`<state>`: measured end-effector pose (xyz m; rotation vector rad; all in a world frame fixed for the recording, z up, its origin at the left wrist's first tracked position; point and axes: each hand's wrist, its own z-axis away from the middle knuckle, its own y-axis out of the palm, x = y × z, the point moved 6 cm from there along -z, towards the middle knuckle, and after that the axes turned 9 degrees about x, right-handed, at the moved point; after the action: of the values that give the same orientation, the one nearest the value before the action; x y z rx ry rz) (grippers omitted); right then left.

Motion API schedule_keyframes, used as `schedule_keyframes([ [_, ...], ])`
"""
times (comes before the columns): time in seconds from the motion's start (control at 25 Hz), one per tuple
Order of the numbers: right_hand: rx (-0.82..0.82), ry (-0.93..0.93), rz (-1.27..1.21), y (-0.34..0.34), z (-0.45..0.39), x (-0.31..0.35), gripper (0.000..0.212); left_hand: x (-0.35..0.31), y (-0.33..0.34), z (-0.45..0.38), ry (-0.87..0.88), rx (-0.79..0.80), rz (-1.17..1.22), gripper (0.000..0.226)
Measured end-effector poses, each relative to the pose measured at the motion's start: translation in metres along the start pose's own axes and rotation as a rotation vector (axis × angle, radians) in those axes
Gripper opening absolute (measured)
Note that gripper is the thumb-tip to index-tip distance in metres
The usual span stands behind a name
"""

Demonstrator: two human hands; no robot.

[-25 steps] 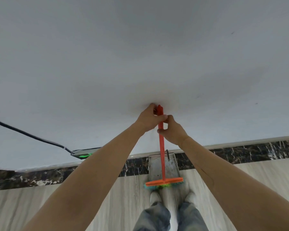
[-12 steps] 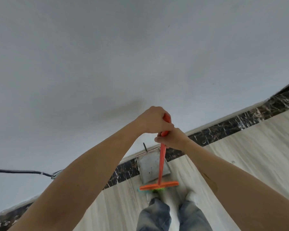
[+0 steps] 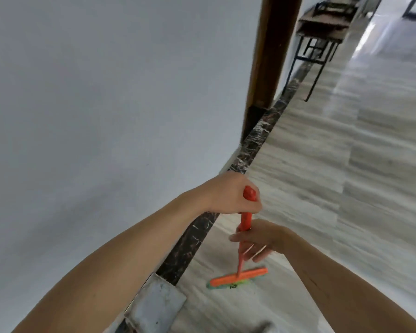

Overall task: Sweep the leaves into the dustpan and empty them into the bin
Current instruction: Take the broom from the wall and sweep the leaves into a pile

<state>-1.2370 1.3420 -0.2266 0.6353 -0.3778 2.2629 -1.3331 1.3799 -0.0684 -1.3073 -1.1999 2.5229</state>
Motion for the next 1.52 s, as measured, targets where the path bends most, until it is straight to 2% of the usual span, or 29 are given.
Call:
schedule_keyframes([
  [0.08, -0.050, -0.050, -0.273, -0.058, 0.035, -0.049, 0.019, -0.063, 0.015, -0.050, 0.095, 0.127, -0.073, 0.029],
  [0.16, -0.150, -0.156, -0.633, -0.122, 0.072, -0.103, 0.021, -0.129, 0.034, -0.102, 0.124, 0.280, -0.017, 0.050],
  [0.24, -0.288, -0.233, -0.979, -0.172, 0.101, -0.148, 0.024, -0.178, 0.050, -0.145, 0.054, 0.402, 0.052, 0.065],
  [0.32, -0.396, -0.293, -1.132, -0.203, 0.125, -0.174, 0.018, -0.217, 0.072, -0.182, -0.020, 0.476, -0.045, 0.054],
  [0.36, -0.474, -0.327, -1.152, -0.220, 0.141, -0.185, 0.018, -0.241, 0.086, -0.204, -0.012, 0.477, -0.206, 0.042],
  [0.44, -0.633, -0.411, -1.211, -0.248, 0.168, -0.202, 0.015, -0.276, 0.114, -0.239, 0.033, 0.328, -0.683, 0.020],
  [0.48, -0.704, -0.428, -1.262, -0.261, 0.179, -0.213, 0.021, -0.287, 0.129, -0.249, 0.055, 0.242, -0.855, 0.017],
  [0.52, -0.761, -0.409, -1.286, -0.273, 0.191, -0.226, 0.023, -0.292, 0.146, -0.261, 0.066, 0.202, -0.940, 0.028],
  [0.6, -0.801, -0.353, -1.314, -0.293, 0.207, -0.252, 0.014, -0.290, 0.175, -0.286, 0.080, 0.187, -0.972, 0.050],
  [0.64, -0.825, -0.325, -1.337, -0.307, 0.215, -0.264, 0.011, -0.293, 0.182, -0.300, 0.110, 0.180, -0.963, 0.053],
  [0.72, -0.891, -0.317, -1.431, -0.338, 0.227, -0.284, 0.007, -0.298, 0.185, -0.327, 0.154, 0.178, -0.880, 0.045],
  [0.88, -1.016, -0.396, -1.531, -0.412, 0.255, -0.310, 0.014, -0.310, 0.165, -0.399, 0.299, 0.217, -0.710, 0.035],
  [1.08, -1.228, -0.464, -1.607, -0.513, 0.279, -0.340, 0.017, -0.318, 0.125, -0.510, 0.359, 0.225, -0.739, 0.042],
  [1.2, -1.237, -0.485, -1.643, -0.586, 0.272, -0.344, 0.023, -0.327, 0.092, -0.587, 0.394, 0.196, -0.838, 0.043],
  [1.36, -1.274, -0.512, -1.654, -0.682, 0.275, -0.352, 0.016, -0.359, 0.065, -0.690, 0.418, 0.169, -0.861, 0.046],
  [1.52, -1.303, -0.492, -1.650, -0.759, 0.287, -0.377, 0.029, -0.397, 0.054, -0.773, 0.462, 0.172, -0.863, 0.049],
])
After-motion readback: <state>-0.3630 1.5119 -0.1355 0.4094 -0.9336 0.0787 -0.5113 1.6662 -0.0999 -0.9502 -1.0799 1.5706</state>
